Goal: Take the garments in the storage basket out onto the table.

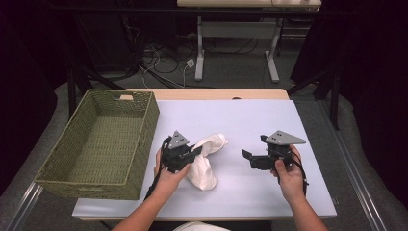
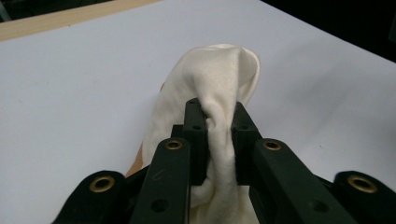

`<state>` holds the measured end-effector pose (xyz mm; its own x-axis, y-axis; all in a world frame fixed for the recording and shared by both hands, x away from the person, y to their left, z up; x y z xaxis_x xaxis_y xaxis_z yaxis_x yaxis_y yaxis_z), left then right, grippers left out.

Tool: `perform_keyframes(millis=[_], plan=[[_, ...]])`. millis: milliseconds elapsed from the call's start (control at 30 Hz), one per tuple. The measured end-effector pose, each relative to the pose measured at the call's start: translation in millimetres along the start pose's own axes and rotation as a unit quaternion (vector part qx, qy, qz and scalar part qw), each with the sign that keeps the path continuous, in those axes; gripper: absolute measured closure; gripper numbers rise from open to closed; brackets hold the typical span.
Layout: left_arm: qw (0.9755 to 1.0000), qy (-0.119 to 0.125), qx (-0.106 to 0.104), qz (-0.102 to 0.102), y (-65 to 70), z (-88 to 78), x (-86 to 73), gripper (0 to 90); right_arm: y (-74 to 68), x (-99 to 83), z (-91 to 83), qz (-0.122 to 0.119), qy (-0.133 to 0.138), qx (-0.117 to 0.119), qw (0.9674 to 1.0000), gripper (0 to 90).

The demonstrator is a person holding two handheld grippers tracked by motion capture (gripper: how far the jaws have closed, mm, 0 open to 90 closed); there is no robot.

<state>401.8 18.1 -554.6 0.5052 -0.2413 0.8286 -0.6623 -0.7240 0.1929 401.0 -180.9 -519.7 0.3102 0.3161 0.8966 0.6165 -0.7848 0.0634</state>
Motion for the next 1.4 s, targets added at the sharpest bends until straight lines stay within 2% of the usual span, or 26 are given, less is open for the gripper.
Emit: perform_keyframes(millis=[267,300,433,600,733,867,1000,1033,1067,1133,1167,1200,1233,1267,1400], plan=[[0.9999,-0.012,0.002,0.008,0.2,4.1,-7.3,80.8,-2.5,0.1,0.8,-0.002,-0.002,0.003,1.0000,12.4],[0.9998,-0.019,0.000,0.010,0.4,4.1,-9.6,80.7,-2.9,0.4,1.3,-0.002,0.000,0.003,1.0000,12.5],[0.9998,-0.020,0.002,0.007,0.4,6.4,-12.1,80.1,-4.0,0.0,2.3,-0.007,-0.004,0.005,1.0000,12.5],[0.9993,-0.037,0.004,0.007,-2.0,9.8,-20.5,78.9,-4.3,-0.2,2.2,-0.006,-0.006,0.005,1.0000,12.6],[0.9994,-0.035,0.003,0.002,-1.7,10.3,-21.6,76.3,-5.0,1.6,2.1,-0.009,0.001,0.007,0.9999,12.6],[0.9995,-0.029,0.009,-0.001,-1.6,9.6,-20.3,70.6,-5.7,2.1,1.6,-0.008,-0.002,0.009,0.9999,12.7],[0.9995,-0.030,0.005,0.002,-1.2,9.9,-20.7,66.1,-6.3,2.5,2.1,-0.008,0.000,0.009,0.9999,12.7],[0.9995,-0.032,0.002,0.001,-1.2,10.5,-21.2,58.7,-6.6,2.5,2.1,-0.006,-0.002,0.009,0.9999,12.7],[0.9991,-0.040,-0.010,-0.010,0.1,12.4,-23.0,55.0,-6.5,2.6,2.1,-0.008,-0.002,0.009,0.9999,12.8],[0.9989,-0.044,-0.013,-0.010,0.0,13.7,-24.3,49.4,-7.1,3.0,2.6,-0.008,-0.001,0.010,0.9999,12.8],[0.9989,-0.044,-0.013,-0.010,0.0,13.7,-24.3,45.1,-7.1,3.0,2.6,-0.008,-0.001,0.010,0.9999,12.8],[0.9988,-0.048,0.000,0.000,-2.7,14.8,-25.5,40.3,-7.2,2.8,3.5,-0.010,-0.001,0.009,0.9999,12.9],[0.9988,-0.048,0.000,0.000,-2.7,14.8,-25.5,37.2,-7.8,2.6,3.7,-0.010,-0.002,0.010,0.9999,12.9],[0.9988,-0.048,0.005,0.008,-3.5,17.1,-26.8,34.7,-8.0,2.3,3.8,-0.012,-0.003,0.010,0.9999,12.9],[0.9985,-0.055,0.000,0.009,-3.0,17.5,-27.8,29.8,-8.3,1.9,4.0,-0.012,-0.003,0.011,0.9999,13.3]])
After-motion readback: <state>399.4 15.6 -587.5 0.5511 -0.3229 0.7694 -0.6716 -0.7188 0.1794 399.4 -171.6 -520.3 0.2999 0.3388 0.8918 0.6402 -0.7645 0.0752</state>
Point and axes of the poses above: each handheld gripper's, and its own axes: z roughly forward along the jaws, x roughly out of its top, y roughly to its right, the point moved 10 cm from there along z, roughly forward along the jaws, and after that the axes turned 5 degrees about -z, right-handed, at the moved point
